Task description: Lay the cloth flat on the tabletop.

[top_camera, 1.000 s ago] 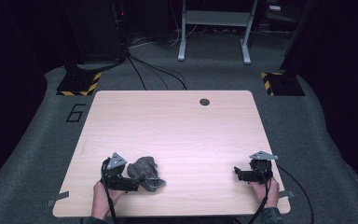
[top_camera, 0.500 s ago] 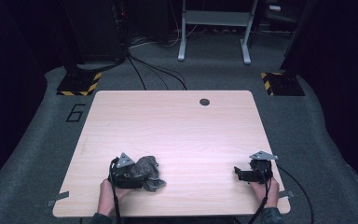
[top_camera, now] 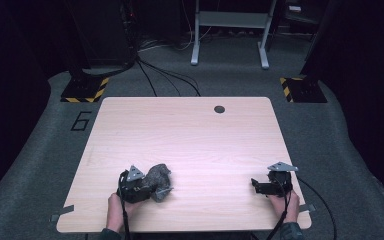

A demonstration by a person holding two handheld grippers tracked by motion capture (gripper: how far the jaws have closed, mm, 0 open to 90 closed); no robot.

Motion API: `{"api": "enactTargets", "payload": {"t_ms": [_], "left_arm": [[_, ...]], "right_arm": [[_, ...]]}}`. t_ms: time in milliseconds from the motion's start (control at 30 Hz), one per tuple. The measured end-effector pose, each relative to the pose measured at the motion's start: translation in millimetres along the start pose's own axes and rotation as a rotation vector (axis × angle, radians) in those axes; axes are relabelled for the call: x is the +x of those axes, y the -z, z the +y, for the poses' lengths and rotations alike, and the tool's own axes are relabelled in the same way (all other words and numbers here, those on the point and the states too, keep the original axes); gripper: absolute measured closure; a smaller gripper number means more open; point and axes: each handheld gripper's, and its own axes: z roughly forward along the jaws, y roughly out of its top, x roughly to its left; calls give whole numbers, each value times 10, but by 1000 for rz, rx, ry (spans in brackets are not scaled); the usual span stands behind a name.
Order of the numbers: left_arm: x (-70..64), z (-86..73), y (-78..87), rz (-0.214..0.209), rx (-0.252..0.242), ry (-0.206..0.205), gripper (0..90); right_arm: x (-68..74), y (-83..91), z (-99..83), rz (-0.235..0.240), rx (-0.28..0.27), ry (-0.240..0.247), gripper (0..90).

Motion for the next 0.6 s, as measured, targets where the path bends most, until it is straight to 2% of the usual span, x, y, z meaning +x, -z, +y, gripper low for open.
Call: {"api": "enactTargets", "payload": {"t_ms": [133, 367, 600], "left_arm": [[8, -14, 24, -8, -39, 26, 641], [-26, 58, 122, -5, -96, 29, 652], [-53, 242, 231, -3, -125, -8, 651]], "right_arm": [[2, 0, -1, 1, -1, -5, 63], [2, 1, -1, 2, -1, -5, 64], [-1, 1, 0, 0, -1, 1, 64]]}}
